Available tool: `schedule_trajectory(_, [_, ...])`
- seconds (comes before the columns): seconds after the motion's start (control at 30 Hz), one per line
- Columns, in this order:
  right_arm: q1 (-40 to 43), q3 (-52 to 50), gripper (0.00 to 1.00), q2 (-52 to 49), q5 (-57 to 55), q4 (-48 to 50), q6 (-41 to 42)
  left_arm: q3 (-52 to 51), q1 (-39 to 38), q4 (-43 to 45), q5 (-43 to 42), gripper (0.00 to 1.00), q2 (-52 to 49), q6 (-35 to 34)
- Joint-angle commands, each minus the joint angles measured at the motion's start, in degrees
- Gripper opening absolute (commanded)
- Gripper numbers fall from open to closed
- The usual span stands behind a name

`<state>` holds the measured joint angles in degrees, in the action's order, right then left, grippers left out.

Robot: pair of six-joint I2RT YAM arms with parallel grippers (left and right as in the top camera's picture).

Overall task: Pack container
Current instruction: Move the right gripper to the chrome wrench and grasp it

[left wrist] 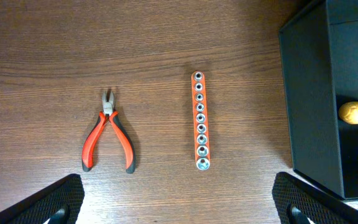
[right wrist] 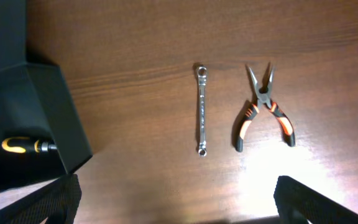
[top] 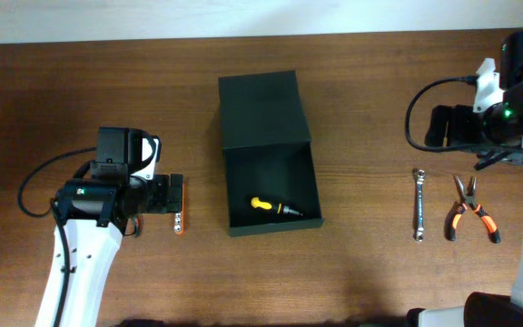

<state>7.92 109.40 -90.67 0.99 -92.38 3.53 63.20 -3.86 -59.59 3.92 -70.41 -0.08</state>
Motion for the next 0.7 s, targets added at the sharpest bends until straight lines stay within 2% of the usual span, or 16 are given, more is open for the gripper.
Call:
schedule_trajectory(0.0, [1.0,-6.4,0.99,0.2,0.8,3.4,-1.8,1.0,-0.1,-0.1,0.4,0.99,0.0,-0.3])
schedule_trajectory(0.33, [2.3,-37.2,0.99,0.2,3.0,24.4,-3.1,1.0,-0.1,0.0,0.4,0.99,0.0,-0.3])
schedule_trajectory(0.5, [2.3,-45.8,0.99,0.2,2.9,31.9,-5.3,1.0,-0.1,0.0,0.5,0.99,0.0,-0.3])
schedule_trajectory(0.67, [2.3,-48.3,0.99,0.2,1.4,35.7,-6.3,1.0,-0.1,0.0,0.4,0.99,0.0,-0.3])
